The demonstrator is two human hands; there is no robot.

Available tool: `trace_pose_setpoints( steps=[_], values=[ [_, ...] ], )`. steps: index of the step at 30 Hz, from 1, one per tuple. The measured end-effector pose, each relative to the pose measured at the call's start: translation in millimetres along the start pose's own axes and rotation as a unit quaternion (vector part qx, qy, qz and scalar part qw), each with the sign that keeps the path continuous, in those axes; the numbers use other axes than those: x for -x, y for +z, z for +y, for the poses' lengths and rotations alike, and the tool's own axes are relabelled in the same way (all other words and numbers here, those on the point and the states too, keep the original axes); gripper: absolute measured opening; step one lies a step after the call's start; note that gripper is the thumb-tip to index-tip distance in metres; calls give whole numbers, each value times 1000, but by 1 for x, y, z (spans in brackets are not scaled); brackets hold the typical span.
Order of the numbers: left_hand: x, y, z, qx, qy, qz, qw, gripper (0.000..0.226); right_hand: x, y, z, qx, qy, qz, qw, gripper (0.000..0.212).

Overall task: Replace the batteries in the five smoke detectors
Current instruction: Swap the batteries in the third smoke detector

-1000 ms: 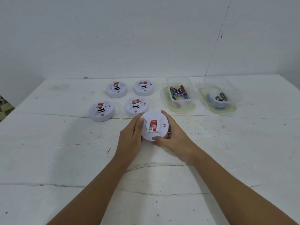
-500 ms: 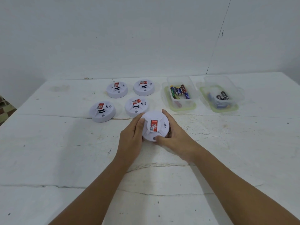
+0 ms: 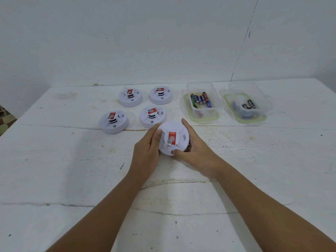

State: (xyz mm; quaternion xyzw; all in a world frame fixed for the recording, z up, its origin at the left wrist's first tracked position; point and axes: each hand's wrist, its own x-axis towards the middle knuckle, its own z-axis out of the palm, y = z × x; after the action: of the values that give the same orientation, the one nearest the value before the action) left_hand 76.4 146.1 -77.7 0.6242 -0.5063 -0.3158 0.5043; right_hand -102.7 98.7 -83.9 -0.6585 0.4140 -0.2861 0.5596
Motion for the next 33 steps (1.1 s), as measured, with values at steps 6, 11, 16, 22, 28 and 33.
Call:
trace_pose_setpoints(
  steps=[6,11,16,22,28,33],
  values=[
    [0,1,2,6,3,4,1000,37,-1,0,1,-2,1,4,1000,105],
    [2,1,4,5,9,3,1000,39,-1,1,0,5,-9,8,1000,105],
    [2,1,4,7,5,0,1000,38,-1,0,1,6,-3,6,1000,103],
    [2,1,4,6,3,-1,1000,38,0,1,0,0,-3,9,1000,106],
    [2,1,2,0,8,0,1000,38,0,0,0,-12,1,1,1000,109],
    [2,2,3,10,5,3,1000,38,-2,-2,2,-48,9,-11,999,108]
  ],
)
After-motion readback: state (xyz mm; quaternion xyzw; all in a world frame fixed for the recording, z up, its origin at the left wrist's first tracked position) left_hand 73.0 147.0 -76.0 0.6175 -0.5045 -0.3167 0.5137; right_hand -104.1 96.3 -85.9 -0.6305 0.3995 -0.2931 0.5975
